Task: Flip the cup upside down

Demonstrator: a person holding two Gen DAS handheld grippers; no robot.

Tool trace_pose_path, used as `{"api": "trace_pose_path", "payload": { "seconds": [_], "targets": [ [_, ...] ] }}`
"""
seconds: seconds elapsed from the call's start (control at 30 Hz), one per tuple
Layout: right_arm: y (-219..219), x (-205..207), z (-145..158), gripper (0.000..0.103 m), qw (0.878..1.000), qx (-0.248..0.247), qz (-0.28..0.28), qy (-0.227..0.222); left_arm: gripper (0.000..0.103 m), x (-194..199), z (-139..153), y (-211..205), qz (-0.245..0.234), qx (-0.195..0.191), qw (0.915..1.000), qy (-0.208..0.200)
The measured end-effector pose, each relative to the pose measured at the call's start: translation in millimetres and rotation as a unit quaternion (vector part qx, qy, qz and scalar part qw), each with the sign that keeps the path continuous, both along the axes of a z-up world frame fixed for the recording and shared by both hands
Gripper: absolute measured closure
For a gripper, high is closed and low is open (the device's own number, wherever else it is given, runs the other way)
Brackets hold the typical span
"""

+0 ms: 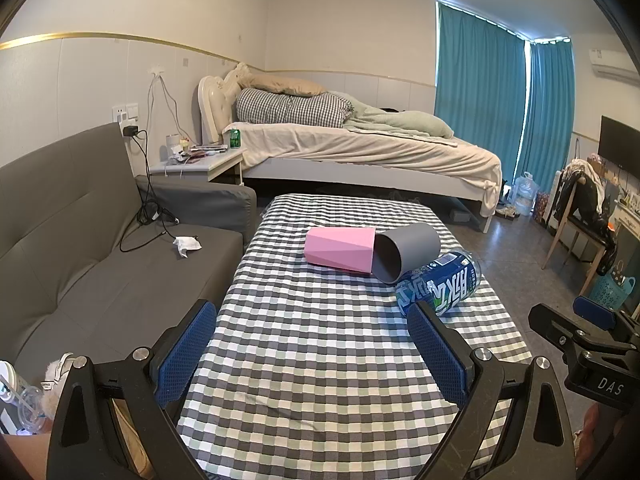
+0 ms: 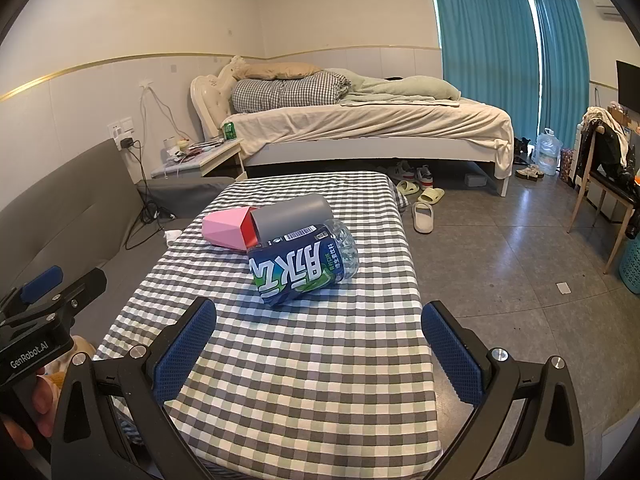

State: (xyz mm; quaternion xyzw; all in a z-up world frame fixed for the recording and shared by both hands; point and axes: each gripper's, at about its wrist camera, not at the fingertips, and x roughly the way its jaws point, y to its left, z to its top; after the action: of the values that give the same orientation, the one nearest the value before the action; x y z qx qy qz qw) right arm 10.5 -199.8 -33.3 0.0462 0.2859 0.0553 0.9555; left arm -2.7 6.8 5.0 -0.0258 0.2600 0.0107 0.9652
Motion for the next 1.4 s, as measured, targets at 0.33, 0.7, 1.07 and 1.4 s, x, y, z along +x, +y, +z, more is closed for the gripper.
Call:
{"api": "trace_pose_path", "payload": {
  "seconds": [0.33, 0.7, 1.07, 1.4],
  "targets": [
    [1.0, -0.3, -0.7, 0.000, 1.000, 0.000, 0.001, 0.000, 0.004, -0.2, -0.2, -0.3, 0.000, 0.000, 1.0000, 0.000],
    [3.3, -0.3, -2.4, 0.000, 1.000, -0.001, 0.002, 0.003, 0.004, -0.3, -0.4, -0.7, 0.000, 0.001, 1.0000, 0.000],
    [3.5, -0.5, -2.6, 0.000, 1.000, -0.001, 0.003, 0.005, 0.004, -0.4, -0.9, -1.1, 0.000, 0.001, 1.0000, 0.000],
    [5.5, 3.2, -2.6, 0.000, 1.000, -0.001, 0.012, 0.011, 0.004, -1.1, -1.2, 1.1, 0.002, 0.000, 1.0000, 0.004]
  ]
}}
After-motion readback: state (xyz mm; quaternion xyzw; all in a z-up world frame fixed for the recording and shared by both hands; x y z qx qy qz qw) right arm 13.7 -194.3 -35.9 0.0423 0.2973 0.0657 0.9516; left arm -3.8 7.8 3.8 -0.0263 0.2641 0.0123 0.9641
